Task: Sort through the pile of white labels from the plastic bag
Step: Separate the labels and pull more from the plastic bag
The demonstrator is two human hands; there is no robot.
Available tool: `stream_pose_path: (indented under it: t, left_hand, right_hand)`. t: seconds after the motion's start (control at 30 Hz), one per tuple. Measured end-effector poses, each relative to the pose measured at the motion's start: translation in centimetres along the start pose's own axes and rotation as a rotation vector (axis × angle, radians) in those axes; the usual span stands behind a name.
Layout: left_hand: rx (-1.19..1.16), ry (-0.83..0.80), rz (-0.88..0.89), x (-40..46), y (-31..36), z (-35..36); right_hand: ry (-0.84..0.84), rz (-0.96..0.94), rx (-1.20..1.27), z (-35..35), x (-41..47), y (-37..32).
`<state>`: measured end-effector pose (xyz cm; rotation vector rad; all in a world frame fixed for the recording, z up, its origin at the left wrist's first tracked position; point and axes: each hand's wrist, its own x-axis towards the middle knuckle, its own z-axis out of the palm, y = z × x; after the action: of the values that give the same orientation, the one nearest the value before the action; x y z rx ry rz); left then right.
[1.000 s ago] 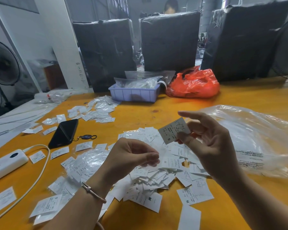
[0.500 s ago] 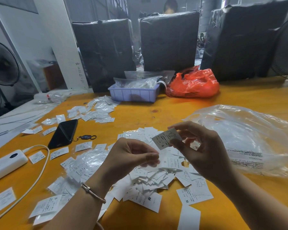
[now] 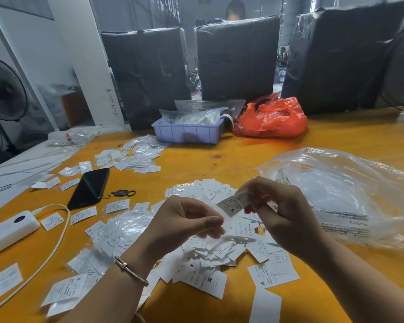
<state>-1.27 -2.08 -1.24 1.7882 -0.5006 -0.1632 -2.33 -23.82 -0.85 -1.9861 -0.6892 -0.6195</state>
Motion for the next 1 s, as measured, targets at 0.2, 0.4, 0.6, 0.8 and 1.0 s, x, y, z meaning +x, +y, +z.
stream_pose_path:
  t: [0.2, 0.4, 0.6, 0.8, 1.0]
  left_hand:
    - [0.019, 0.001, -0.009, 0.0, 0.1, 0.0]
    - [0.079, -0.049, -0.050, 0.0, -0.2, 0.3]
    - [0.031, -0.027, -0.042, 0.1, 0.0, 0.4]
    - [-0.006, 0.019, -0.027, 0.1, -0.1, 0.2]
    - [-0.047, 0.037, 0.002, 0.2, -0.3, 0.4]
  right_hand:
    - [-0.023, 0.022, -0.051, 0.0, 0.0, 0.1]
    - [-0.145, 0.068, -0.059, 0.6, -0.3, 0.0]
    - [-0.039, -0.022, -0.228, 0.8, -0.4, -0.4]
    - [-0.027, -0.113, -0.260, 1.1, -0.4, -0.6]
    - [-0.188, -0.079, -0.161, 1.3, -0.5, -1.2]
